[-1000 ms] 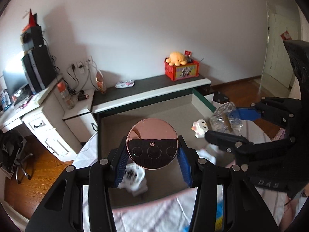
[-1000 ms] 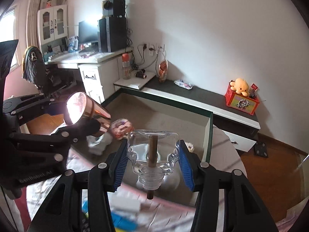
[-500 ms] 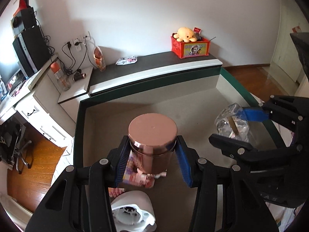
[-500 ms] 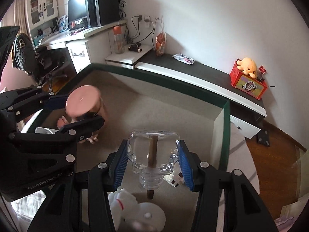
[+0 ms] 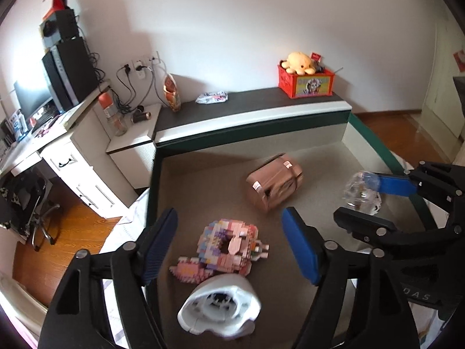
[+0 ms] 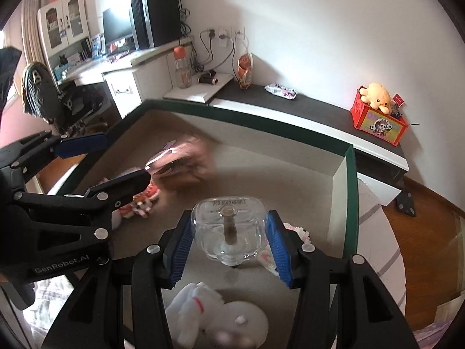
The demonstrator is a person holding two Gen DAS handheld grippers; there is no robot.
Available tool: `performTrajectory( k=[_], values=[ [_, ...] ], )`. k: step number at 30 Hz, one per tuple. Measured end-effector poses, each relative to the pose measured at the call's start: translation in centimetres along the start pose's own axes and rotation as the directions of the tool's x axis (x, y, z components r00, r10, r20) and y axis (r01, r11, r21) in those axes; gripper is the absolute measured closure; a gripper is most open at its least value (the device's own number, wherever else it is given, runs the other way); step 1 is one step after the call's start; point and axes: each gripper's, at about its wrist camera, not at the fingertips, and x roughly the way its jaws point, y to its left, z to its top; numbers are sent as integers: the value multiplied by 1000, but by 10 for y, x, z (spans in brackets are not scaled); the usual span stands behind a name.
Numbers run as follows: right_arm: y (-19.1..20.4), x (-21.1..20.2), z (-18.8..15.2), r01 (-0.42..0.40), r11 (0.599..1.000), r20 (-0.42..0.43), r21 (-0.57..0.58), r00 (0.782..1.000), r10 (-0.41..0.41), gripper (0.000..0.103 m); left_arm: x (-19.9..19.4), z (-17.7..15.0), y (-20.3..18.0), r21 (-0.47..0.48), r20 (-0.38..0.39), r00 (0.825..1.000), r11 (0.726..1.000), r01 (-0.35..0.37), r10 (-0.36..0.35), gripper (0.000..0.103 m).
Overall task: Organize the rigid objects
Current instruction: 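Carry the cup with the left tool while the right tool carries the bottle into the pink box, then open both tools in the box and withdraw them toward the remaining items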
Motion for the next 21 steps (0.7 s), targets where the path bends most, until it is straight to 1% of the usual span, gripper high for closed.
performTrajectory(
  k=[2,3,5,7,9,12,14,17,19,21],
  values=[
    [3,-8,-1,4,1000,19,4,1000,-4,48,-14,-4,4,-14,28,1000,1000,-13,13,17],
    [5,-14,-2,12,1000,31,4,999,-12,45,-20,-7,6,-20,37,999,1000,-14,14,15],
    [8,-28,-5,27,1000,54,10,998,-28,40,-37,-13,9,-34,65,998,999,-12,14,8],
    [11,-41,-8,39,999,79,17,996,-40,29,-61,-23,12,-41,105,994,999,-23,27,4],
    [18,-64,-16,48,999,119,20,992,-50,23,-85,-32,14,-54,147,988,998,-37,45,1],
    [32,-98,-28,61,998,183,9,981,-62,21,-129,-49,16,-81,222,974,996,-37,54,0],
    [43,-121,-38,71,997,230,4,971,-70,18,-155,-61,16,-85,261,963,995,-42,63,0],
    [59,-163,-61,87,996,314,26,945,-91,13,-192,-84,16,-109,310,946,992,-65,96,0],
    [67,-184,-74,110,993,353,48,928,-120,1,-215,-97,16,-123,337,936,991,-58,97,0],
    [72,-206,-90,136,988,397,74,905,-154,0,-238,-112,16,-140,371,922,988,-59,108,0]
  ],
)
